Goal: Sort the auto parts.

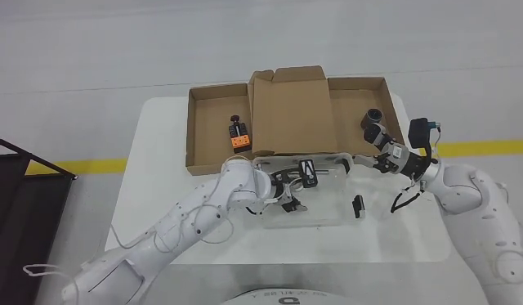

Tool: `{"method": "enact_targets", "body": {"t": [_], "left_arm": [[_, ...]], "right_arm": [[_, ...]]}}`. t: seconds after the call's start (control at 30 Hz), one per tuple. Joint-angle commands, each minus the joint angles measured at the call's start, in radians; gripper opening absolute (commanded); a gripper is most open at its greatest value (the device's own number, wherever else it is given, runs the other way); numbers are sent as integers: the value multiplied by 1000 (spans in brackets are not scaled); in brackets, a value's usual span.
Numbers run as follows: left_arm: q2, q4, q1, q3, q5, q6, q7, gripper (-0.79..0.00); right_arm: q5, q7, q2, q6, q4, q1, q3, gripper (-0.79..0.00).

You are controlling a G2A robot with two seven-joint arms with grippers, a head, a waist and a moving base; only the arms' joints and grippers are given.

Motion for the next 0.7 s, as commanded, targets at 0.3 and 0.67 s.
{"method": "enact_targets", "body": {"t": [0.3, 0.67], "left_arm": [[3, -8, 7, -5, 62, 49, -14, -212], [-16, 27, -4, 25, -40, -55, 10, -89]], "right_arm": [[0, 0, 0, 0, 0, 0, 0, 0], [0, 0, 0, 0, 0, 0, 0, 0]]}}
